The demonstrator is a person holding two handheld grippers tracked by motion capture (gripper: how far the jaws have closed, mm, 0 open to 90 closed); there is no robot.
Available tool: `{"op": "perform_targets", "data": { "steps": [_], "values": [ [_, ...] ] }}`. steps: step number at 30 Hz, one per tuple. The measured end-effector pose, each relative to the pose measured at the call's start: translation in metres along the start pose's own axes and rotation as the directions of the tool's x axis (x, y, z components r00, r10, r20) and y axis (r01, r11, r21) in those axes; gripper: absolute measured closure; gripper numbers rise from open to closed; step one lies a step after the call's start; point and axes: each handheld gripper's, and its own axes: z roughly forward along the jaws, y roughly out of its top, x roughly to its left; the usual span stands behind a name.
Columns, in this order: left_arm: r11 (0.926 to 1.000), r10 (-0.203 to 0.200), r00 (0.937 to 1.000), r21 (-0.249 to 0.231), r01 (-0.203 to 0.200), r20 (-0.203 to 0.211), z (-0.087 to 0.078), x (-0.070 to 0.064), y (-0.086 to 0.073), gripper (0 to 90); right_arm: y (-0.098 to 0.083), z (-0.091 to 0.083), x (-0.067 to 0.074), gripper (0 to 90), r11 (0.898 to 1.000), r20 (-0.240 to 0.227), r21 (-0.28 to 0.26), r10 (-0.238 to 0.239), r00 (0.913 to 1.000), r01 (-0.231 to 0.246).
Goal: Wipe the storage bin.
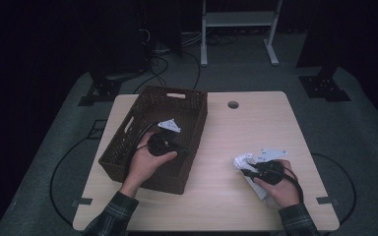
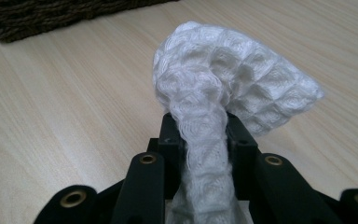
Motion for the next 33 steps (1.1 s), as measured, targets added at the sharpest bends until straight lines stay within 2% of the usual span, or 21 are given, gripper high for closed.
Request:
{"op": "perform_targets", "data": {
  "steps": [3,7,9,11,15,19,21,23,26,29,31,33],
  "values": [
    [1.0,-0.007,1.0,-0.006,0.007,0.002,0.003,0.001,0.004,71.0,0.0,0.0,0.0,72.1,1.0,-0.001,0.0,0.003,1.0,-0.003],
    [0.9999,0.004,0.9998,-0.014,-0.003,0.022,0.0,0.003,0.002,70.3,-0.001,0.0,-0.001,72.1,1.0,-0.001,0.001,0.003,1.0,-0.003],
    [0.9996,0.021,0.9997,-0.019,-0.021,0.011,-0.005,0.002,0.001,66.7,-0.001,0.0,-0.001,72.1,1.0,0.0,0.0,0.006,1.0,-0.006],
    [0.999,0.033,0.999,-0.031,-0.032,0.03,-0.01,0.002,0.0,63.3,-0.001,-0.001,-0.001,72.1,1.0,0.002,0.0,0.005,1.0,-0.005],
    [0.9981,0.05,0.998,-0.038,-0.049,0.037,-0.02,0.004,-0.006,54.8,-0.002,-0.001,-0.002,72.1,1.0,0.004,0.003,0.007,1.0,-0.007],
    [0.9969,0.063,0.9971,-0.051,-0.06,0.043,-0.029,0.005,-0.015,50.9,-0.002,-0.001,-0.002,72.0,1.0,0.009,0.003,0.004,1.0,-0.004],
    [0.9951,0.081,0.996,-0.06,-0.079,0.037,-0.034,0.005,-0.021,49.0,-0.002,-0.001,-0.002,72.0,1.0,0.009,0.003,0.004,0.9999,-0.004],
    [0.9946,0.08,0.996,-0.07,-0.077,0.039,-0.039,0.005,-0.027,48.3,-0.002,0.0,-0.002,72.0,1.0,0.007,0.003,0.009,0.9999,-0.009],
    [0.9971,0.06,0.9975,-0.05,-0.058,0.038,-0.047,0.007,-0.035,46.2,-0.002,0.0,-0.002,72.0,1.0,0.007,0.003,0.006,1.0,-0.006],
    [0.9969,0.067,0.997,-0.044,-0.065,0.04,-0.055,0.008,-0.042,45.0,-0.002,0.0,-0.002,72.0,1.0,0.008,0.004,0.007,0.9999,-0.007],
    [0.9974,0.061,0.997,-0.042,-0.059,0.047,-0.06,0.009,-0.047,44.8,-0.002,0.0,-0.002,72.0,1.0,0.009,0.005,0.006,0.9999,-0.006],
    [0.997,0.072,0.9955,-0.031,-0.071,0.062,-0.064,0.01,-0.051,43.3,-0.003,0.0,-0.002,72.0,1.0,0.011,0.004,0.006,0.9999,-0.006]
  ]
}}
